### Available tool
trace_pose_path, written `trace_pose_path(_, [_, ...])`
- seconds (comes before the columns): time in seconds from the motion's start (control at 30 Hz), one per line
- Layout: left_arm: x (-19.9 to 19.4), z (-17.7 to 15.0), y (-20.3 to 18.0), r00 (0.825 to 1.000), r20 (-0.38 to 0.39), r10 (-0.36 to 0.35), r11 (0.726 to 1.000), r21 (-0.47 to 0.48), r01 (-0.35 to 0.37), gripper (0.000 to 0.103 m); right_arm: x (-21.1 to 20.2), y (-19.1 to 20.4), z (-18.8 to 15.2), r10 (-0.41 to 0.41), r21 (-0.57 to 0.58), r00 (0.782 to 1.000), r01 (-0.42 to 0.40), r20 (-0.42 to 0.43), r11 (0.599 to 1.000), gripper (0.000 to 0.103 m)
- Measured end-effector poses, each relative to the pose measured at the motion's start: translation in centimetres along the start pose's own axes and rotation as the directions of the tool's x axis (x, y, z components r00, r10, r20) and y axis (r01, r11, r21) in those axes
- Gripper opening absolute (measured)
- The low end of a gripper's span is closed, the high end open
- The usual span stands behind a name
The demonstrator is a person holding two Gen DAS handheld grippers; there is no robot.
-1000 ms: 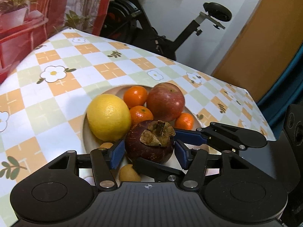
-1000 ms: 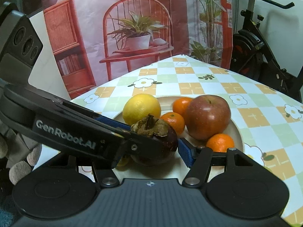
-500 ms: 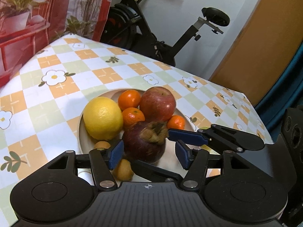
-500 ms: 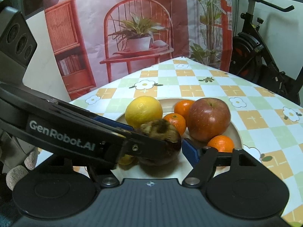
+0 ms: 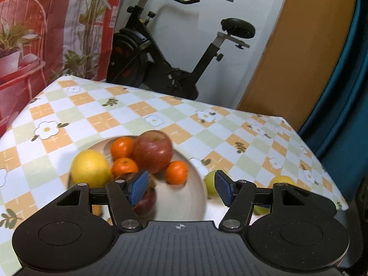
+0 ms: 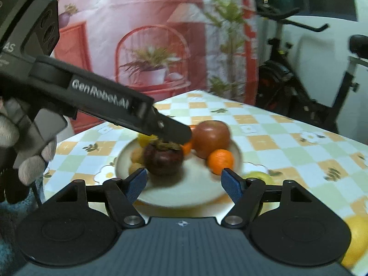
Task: Organize fruits
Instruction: 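Move both tools to a green apple on the table, then close both tools around the green apple from opposite sides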
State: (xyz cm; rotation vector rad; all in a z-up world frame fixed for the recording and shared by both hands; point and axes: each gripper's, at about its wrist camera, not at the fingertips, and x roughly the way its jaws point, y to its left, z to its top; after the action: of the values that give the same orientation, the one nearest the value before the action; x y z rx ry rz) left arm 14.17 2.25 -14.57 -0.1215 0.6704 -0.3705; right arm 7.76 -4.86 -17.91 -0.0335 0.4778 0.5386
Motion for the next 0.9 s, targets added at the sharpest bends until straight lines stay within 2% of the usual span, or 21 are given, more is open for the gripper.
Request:
trace_pose_path(0.2, [1.4,0.1,-2.6,0.999,-0.014,-0.048,0.999,0.018,0.048,0.066,-3.7,-2.0,-2.0,-0.096,0.041,0.994,0.094,0.049,0.995,0.074])
trace_pose_path(0.43, [3.4,-0.1,-6.1,0.994,-0.046,-0.102,0.992,0.069,0.105,0.065,-6.0,-5.3,-3.8,-0.202,0.109,0.978,0.196,0.048,0.975,0.074])
trace_pose_path(0.53, [4.1,-0.3,-7.0,0.991,-0.062,-0.120,0.989,0.078,0.125,0.065,-6.3,-6.3,-4.2,-0.222,0.140,0.974,0.215,0.038,0.967,0.074])
trace_pose_path(0.6, [4.5,-0.5,-7.3,0.989,-0.071,-0.127,0.987,0.087,0.133,0.054,-6.2,-6.5,-4.3,-0.220,0.144,0.975,0.214,0.027,0.966,0.074])
trace_pose_path(0.7, [4.9,-0.7,-7.6,0.985,-0.097,-0.139,0.984,0.096,0.149,0.047,-6.1,-6.1,-4.6,-0.214,0.114,0.977,0.212,0.011,0.971,0.075])
trace_pose_path(0.83, [5.4,-1.1,-7.8,0.981,-0.125,-0.151,0.980,0.111,0.165,0.047,-6.5,-5.5,-4.6,-0.169,0.089,0.985,0.167,0.020,0.982,0.075])
trace_pose_path(0.9, [5.7,-1.1,-7.8,0.977,-0.140,-0.158,0.979,0.109,0.174,0.047,-6.8,-5.0,-4.6,-0.122,0.082,0.992,0.119,0.025,0.989,0.070])
